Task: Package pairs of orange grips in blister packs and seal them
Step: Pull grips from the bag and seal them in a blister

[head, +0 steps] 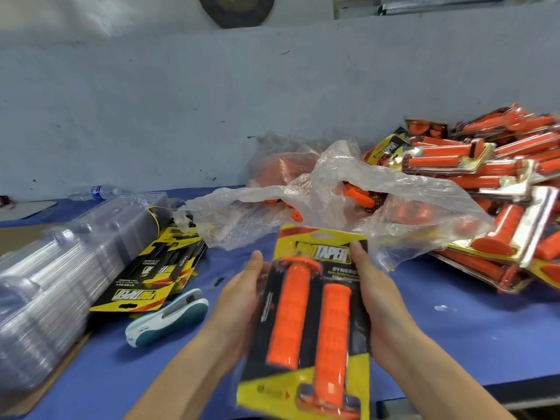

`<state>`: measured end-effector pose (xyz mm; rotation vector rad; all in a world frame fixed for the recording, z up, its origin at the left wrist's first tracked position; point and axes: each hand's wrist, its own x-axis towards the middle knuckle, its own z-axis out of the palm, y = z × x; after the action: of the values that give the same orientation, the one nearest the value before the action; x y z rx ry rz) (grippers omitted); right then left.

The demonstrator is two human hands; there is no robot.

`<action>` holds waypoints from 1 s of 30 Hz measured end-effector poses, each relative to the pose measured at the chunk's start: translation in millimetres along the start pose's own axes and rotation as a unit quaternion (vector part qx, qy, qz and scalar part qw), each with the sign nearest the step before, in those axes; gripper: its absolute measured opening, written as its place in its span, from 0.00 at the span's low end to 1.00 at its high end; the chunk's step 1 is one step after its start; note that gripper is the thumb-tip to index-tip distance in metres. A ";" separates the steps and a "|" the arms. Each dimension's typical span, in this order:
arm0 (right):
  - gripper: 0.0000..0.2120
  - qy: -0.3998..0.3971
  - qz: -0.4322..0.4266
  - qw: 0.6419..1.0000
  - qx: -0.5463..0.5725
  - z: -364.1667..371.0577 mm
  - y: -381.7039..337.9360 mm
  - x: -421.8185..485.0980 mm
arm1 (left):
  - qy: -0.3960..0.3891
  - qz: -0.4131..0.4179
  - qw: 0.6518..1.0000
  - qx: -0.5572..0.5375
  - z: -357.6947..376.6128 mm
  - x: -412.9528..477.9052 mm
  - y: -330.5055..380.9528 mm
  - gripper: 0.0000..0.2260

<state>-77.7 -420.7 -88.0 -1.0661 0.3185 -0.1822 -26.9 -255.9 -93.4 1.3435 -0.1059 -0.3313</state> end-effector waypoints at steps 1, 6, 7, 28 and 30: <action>0.24 0.029 -0.002 0.999 0.016 -3.2 -2.1 4.1 | 0.010 -0.005 0.999 0.040 0.9 -1.0 -4.1 0.23; 0.27 0.041 -0.008 0.998 0.038 -16.2 -9.1 12.6 | -0.016 -0.001 0.994 0.107 1.4 -10.3 -13.7 0.21; 0.27 0.029 -0.016 0.999 0.034 -16.8 -6.3 12.6 | 0.003 0.020 0.995 0.097 1.4 -9.6 -13.7 0.21; 0.36 0.100 -0.252 0.962 -0.022 -66.3 -59.6 -13.1 | -0.084 0.193 0.973 0.100 96.2 -27.8 7.0 0.17; 0.33 0.135 -0.260 0.956 0.016 -87.2 -81.0 -13.2 | -0.121 0.187 0.971 0.090 125.8 -12.6 12.0 0.15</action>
<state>-119.4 -527.4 -53.2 -1.0772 0.2721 -0.8086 -70.0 -367.7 -51.6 1.4244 -0.5982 -0.1660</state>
